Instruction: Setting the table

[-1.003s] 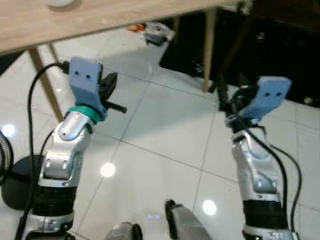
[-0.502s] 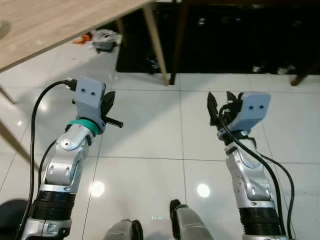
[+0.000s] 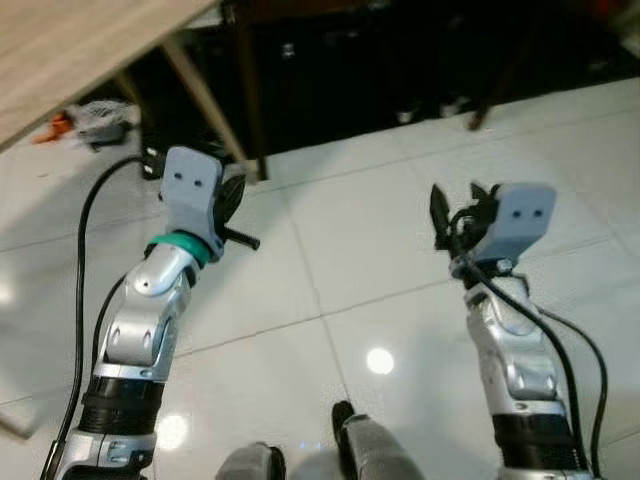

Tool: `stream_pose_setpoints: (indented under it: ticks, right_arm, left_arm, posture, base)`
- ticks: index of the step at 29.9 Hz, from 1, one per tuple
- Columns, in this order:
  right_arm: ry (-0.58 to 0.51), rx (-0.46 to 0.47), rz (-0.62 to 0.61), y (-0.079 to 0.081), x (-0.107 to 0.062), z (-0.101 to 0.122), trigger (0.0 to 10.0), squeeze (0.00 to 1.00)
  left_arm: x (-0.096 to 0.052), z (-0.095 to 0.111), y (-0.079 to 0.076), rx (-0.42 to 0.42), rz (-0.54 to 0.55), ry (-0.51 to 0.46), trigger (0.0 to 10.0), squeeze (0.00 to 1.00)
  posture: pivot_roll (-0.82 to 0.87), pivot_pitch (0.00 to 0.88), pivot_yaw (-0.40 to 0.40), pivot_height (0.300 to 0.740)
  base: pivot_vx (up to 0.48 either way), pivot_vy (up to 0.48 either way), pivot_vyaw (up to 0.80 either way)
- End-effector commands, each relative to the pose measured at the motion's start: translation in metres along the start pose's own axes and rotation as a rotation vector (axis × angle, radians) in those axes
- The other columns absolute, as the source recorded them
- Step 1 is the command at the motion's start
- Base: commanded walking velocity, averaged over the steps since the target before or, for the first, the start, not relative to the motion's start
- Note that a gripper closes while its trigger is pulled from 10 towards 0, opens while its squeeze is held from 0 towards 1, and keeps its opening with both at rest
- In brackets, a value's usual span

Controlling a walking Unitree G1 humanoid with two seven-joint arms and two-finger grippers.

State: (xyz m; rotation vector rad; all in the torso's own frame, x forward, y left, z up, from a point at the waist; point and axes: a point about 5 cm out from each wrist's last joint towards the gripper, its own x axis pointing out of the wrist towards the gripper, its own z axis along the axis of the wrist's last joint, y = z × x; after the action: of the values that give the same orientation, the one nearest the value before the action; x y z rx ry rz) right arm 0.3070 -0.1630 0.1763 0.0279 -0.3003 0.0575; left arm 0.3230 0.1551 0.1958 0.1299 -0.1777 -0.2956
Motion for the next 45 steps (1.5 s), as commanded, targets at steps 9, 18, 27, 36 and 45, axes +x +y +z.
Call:
stream_pose_setpoints:
  ticks: [9,18,27,36,45]
  right_arm:
    - [0.025,0.006,-0.006,0.000,-0.003,-0.006,10.0,0.00]
    - [0.021,0.006,-0.009,-0.001,-0.003,-0.005,10.0,0.00]
    - [0.021,-0.001,0.012,0.001,0.000,-0.004,10.0,0.00]
    - [0.141,0.039,0.206,0.032,0.000,-0.032,10.0,0.00]
    - [0.224,0.072,0.226,0.037,-0.017,-0.061,10.0,0.00]
  left_arm:
    - [-0.002,-0.004,0.001,-0.001,-0.001,0.012,10.0,0.00]
    - [-0.001,-0.003,0.000,-0.006,-0.004,0.006,10.0,0.00]
    - [-0.002,-0.009,0.001,-0.014,0.013,0.017,10.0,0.00]
    - [-0.021,-0.040,0.004,-0.002,0.090,0.101,10.0,0.00]
    - [-0.053,-0.075,0.002,0.047,0.071,0.223,10.0,0.00]
  posture:
    - [-0.03,0.160,0.103,0.740]
    - [-0.03,0.159,0.104,0.740]
    - [-0.03,0.159,0.094,0.740]
    - [0.00,0.174,0.030,0.740]
    - [0.01,0.163,0.037,0.740]
  base:
    - [0.000,0.000,-0.80]
    - [0.000,0.000,-0.80]
    - [0.000,0.000,-0.80]
    - [0.000,0.000,-0.53]
    - [0.000,0.000,0.00]
